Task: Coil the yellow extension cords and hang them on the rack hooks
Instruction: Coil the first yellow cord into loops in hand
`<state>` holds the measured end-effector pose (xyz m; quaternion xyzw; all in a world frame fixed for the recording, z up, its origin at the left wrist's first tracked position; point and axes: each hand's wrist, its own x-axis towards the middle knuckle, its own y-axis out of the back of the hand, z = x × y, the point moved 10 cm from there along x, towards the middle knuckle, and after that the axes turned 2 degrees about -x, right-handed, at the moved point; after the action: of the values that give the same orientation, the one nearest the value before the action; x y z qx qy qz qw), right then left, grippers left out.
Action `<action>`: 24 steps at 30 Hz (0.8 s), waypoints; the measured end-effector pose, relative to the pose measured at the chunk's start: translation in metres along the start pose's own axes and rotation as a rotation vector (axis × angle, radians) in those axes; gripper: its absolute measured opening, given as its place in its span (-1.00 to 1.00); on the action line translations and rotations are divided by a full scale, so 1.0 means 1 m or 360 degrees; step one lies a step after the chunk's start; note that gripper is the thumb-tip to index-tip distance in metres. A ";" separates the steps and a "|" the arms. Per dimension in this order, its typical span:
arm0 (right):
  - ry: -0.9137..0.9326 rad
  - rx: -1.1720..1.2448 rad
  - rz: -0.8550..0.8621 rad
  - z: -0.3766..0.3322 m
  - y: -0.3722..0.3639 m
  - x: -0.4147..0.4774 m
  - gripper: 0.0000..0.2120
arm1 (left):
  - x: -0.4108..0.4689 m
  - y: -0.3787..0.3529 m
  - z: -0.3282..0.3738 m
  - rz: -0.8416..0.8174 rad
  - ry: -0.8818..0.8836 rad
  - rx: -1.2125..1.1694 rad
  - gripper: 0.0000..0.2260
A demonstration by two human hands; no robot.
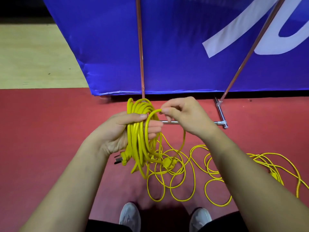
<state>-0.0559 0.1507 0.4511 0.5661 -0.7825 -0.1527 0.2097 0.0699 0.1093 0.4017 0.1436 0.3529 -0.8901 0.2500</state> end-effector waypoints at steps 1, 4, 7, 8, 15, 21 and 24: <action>0.0010 -0.0011 -0.0022 -0.006 -0.005 0.000 -0.85 | 0.002 0.002 0.001 0.0028 -0.0016 0.0005 -0.71; 0.0045 0.0052 0.0035 -0.019 -0.004 -0.002 -0.89 | 0.004 0.004 0.005 -0.0020 -0.0066 0.0080 -0.73; -0.0027 0.0160 -0.0106 -0.008 -0.014 -0.003 -0.92 | 0.003 -0.007 0.011 -0.0219 -0.0140 -0.0037 -0.76; -0.0083 0.0162 -0.0221 0.005 -0.020 -0.003 -0.92 | 0.002 -0.009 0.014 -0.0248 -0.0184 -0.0120 -0.76; -0.0420 0.0332 -0.0404 0.080 -0.026 -0.013 -0.91 | -0.005 0.015 0.014 0.0038 -0.0074 0.0062 -0.82; -0.0203 0.0464 0.0084 0.056 0.018 0.000 -0.86 | -0.009 0.016 -0.002 0.0072 0.0146 0.0067 -0.76; -0.0061 0.0100 -0.0016 0.037 0.017 0.001 -0.84 | -0.009 0.012 0.000 -0.0039 0.0111 0.0015 -0.48</action>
<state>-0.0886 0.1549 0.4276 0.5732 -0.7880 -0.1399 0.1759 0.0838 0.1049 0.3985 0.1714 0.3591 -0.8892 0.2258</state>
